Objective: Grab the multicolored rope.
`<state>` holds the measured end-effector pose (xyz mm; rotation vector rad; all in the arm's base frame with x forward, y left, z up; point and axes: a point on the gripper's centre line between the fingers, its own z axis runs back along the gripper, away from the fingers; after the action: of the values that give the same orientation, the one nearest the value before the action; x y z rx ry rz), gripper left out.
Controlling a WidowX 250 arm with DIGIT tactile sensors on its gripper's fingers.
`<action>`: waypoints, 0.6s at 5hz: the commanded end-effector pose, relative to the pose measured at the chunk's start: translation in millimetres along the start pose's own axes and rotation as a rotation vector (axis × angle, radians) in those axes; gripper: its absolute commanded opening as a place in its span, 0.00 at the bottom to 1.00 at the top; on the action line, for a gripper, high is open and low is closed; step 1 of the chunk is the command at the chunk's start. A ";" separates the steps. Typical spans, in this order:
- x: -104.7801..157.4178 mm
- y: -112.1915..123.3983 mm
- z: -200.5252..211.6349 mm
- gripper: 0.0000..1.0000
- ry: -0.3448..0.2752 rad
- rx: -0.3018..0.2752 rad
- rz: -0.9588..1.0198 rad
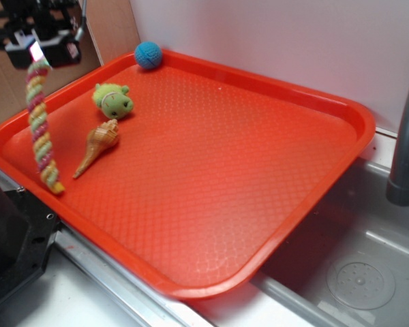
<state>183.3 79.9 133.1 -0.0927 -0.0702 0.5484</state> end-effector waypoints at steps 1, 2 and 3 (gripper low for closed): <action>-19.0 -51.9 63.0 0.00 0.014 -0.064 -0.282; -33.2 -77.7 80.7 0.00 0.004 -0.054 -0.357; -52.8 -98.6 90.6 0.00 -0.026 -0.026 -0.429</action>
<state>186.5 -38.3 217.2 -0.0985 -0.0731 0.1120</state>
